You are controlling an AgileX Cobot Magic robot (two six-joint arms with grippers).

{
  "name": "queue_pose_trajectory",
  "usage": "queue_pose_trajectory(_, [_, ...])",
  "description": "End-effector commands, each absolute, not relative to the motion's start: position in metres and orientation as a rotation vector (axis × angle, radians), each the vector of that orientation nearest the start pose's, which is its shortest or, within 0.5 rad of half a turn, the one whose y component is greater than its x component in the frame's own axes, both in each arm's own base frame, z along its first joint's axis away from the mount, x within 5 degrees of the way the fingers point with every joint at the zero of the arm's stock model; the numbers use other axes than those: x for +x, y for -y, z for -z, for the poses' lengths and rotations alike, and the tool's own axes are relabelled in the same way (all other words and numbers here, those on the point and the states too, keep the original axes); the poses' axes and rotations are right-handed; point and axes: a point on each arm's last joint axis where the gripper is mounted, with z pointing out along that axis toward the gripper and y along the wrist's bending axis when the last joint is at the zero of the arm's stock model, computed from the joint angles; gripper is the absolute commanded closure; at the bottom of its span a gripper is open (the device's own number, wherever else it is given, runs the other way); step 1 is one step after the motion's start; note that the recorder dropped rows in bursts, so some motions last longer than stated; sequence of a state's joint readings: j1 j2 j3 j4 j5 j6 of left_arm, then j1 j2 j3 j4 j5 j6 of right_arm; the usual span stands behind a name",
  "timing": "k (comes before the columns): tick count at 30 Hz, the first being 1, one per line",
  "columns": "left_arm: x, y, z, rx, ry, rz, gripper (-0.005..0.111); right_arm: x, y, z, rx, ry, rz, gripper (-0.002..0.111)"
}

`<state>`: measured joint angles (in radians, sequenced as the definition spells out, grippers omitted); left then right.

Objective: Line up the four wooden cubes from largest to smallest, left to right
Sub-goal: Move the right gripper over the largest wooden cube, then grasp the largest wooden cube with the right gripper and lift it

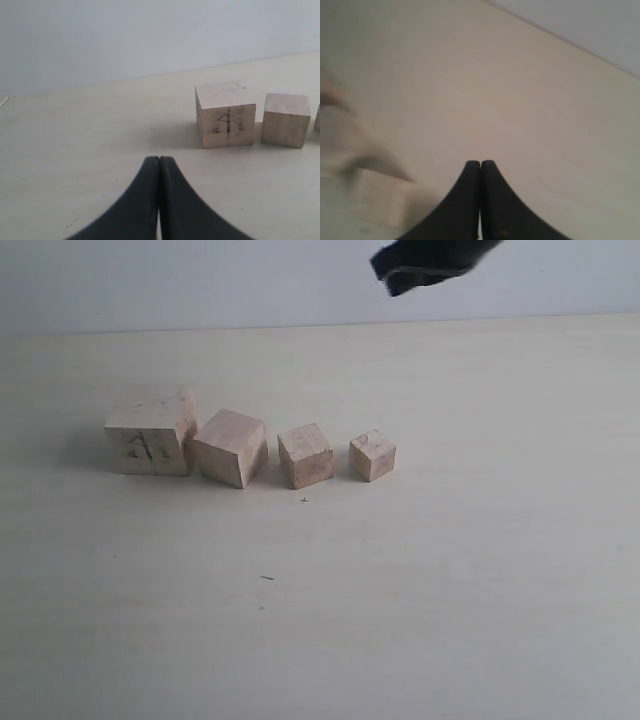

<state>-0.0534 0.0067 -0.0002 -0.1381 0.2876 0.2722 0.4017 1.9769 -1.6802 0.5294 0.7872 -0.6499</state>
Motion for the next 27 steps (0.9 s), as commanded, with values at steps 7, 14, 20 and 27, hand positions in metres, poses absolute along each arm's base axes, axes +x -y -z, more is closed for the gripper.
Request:
queue_pose_trajectory(7, [0.054, 0.006, -0.188, 0.195, -1.752, -0.029, 0.107, 0.371, -0.351, -0.239, -1.476, -1.984, -0.726, 0.108])
queue_pose_trajectory(14, [0.054, 0.006, -0.188, 0.195, -1.754, -0.028, 0.107, 0.355, -0.405, -0.209, -1.425, -1.946, -0.527, 0.076])
queue_pose_trajectory(20, [0.054, 0.006, -0.188, 0.195, -1.754, -0.028, 0.107, 0.347, -0.414, -0.2, -1.385, -2.012, -0.478, 0.024])
queue_pose_trajectory(27, [0.054, 0.006, -0.188, 0.195, -1.754, -0.028, 0.107, 0.342, -0.421, -0.191, -1.495, -1.921, -0.542, 0.003])
